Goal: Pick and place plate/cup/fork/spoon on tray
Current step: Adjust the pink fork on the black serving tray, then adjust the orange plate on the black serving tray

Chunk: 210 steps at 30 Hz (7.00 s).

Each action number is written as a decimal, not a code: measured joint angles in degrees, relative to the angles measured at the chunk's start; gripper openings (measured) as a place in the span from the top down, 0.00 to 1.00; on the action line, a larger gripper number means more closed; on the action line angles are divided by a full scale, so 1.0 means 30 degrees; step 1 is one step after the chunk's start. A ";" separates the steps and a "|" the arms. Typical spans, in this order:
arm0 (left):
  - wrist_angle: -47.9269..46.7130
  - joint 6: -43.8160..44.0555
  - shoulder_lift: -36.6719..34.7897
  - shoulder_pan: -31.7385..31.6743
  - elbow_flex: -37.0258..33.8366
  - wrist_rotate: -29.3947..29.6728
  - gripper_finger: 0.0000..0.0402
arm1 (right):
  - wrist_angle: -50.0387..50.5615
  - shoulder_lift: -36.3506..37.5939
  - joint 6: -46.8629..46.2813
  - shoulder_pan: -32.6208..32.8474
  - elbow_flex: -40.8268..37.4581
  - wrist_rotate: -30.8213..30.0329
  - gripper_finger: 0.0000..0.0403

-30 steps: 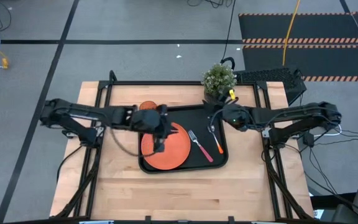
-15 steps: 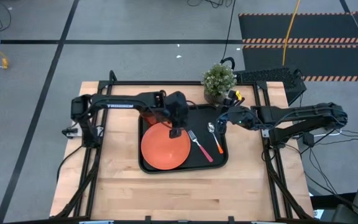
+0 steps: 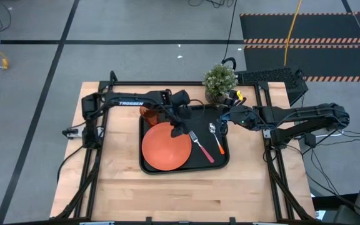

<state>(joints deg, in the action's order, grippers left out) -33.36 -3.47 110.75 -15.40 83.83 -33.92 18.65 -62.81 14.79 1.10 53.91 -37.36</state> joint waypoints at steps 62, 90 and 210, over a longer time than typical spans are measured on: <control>0.0506 0.0197 0.3601 0.0925 0.1466 0.8535 0.57 | -0.2419 -0.0015 0.1132 -0.0124 -0.1362 0.0003 0.61; 0.0637 -0.0574 0.2854 0.1384 0.1479 0.7333 0.57 | -0.2393 -0.0015 0.1374 -0.0123 -0.1362 -0.0015 0.61; -0.0468 -0.0072 0.1162 0.5373 -0.2484 1.2768 0.57 | -0.2420 -0.0012 0.1319 -0.0124 -0.1355 -0.0015 0.61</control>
<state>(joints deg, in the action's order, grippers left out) -34.76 -3.68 114.24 0.72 76.38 4.38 11.39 -62.84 18.74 0.73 49.84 -37.41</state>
